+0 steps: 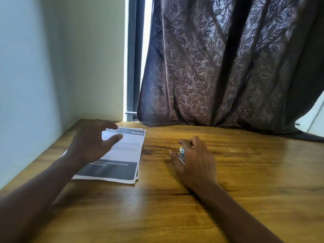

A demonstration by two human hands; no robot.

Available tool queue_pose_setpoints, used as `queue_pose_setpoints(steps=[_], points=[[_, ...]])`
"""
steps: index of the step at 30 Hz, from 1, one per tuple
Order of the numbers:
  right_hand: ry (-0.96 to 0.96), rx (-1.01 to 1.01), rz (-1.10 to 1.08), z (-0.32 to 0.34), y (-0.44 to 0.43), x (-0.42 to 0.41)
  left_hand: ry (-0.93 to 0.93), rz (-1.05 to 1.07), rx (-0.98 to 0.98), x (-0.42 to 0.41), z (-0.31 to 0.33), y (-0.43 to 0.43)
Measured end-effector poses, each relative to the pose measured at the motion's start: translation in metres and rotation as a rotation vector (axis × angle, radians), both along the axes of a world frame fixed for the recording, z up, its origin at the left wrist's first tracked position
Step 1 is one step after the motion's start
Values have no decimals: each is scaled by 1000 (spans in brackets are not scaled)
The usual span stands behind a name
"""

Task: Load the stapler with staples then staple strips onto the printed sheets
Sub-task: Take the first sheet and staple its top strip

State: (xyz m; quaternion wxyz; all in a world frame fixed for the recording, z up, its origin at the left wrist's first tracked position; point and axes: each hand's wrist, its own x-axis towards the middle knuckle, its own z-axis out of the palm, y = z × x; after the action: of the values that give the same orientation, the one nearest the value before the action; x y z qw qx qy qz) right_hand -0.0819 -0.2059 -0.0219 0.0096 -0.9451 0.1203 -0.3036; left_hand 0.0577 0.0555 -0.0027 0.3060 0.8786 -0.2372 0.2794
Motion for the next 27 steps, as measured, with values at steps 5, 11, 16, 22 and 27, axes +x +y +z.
queue_pose_setpoints(steps=[5, 11, 16, 22, 27], points=[[41, 239, 164, 5, 43, 32, 223, 304, 80, 17, -10, 41], [153, 317, 125, 9, 83, 95, 331, 391, 198, 19, -15, 32], [232, 273, 61, 2, 91, 112, 445, 378, 238, 18, -16, 33], [-70, 873, 280, -9, 78, 111, 451, 393, 193, 20, -16, 31], [-222, 1335, 426, -11, 69, 117, 353, 385, 99, 24, -17, 27]])
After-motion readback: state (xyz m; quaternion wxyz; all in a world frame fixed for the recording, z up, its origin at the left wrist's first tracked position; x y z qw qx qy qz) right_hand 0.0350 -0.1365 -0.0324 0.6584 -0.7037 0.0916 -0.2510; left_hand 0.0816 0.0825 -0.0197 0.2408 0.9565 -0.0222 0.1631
